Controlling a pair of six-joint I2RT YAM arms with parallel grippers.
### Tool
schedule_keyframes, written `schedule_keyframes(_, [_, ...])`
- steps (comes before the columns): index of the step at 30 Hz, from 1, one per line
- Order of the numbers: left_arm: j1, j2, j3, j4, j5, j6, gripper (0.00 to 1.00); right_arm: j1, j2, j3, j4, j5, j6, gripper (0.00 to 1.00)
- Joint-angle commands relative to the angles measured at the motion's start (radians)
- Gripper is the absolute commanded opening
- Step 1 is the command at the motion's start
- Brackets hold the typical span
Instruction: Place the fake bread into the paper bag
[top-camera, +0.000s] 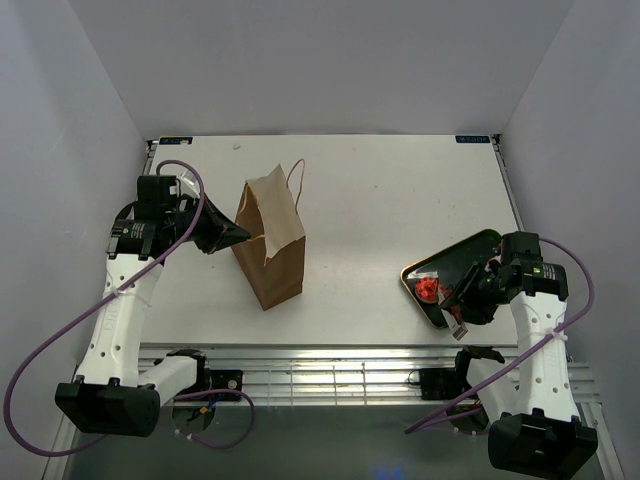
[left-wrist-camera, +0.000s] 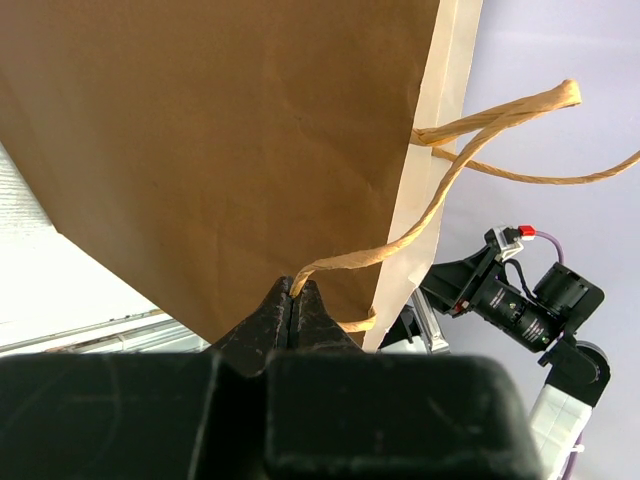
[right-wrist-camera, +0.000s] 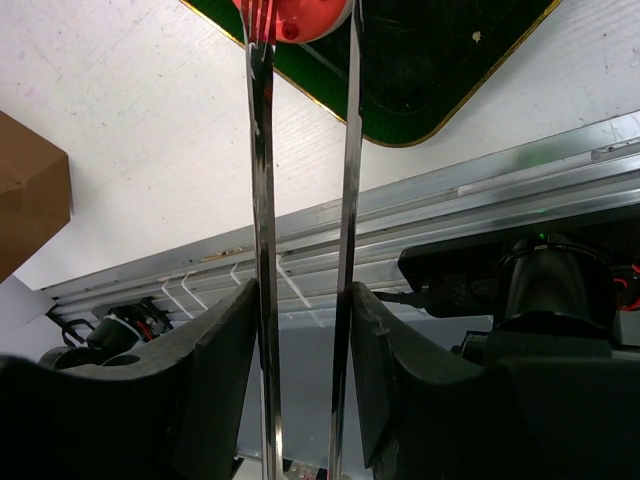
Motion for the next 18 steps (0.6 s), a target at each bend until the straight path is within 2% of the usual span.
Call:
schedule_keyframes(1, [0.000, -0.004, 0.022, -0.008, -0.007, 0.002, 0.00, -0.001, 0.000, -0.001, 0.043, -0.018, -0.007, 0.46])
schedule_keyframes(8, [-0.002, -0.010, 0.018, -0.008, -0.007, -0.007, 0.00, -0.003, 0.006, 0.034, 0.039, -0.006, -0.004, 0.35])
schedule_keyframes(18, [-0.002, -0.019, 0.008, -0.006, -0.010, -0.021, 0.00, -0.003, 0.056, 0.157, 0.015, 0.029, -0.002, 0.30])
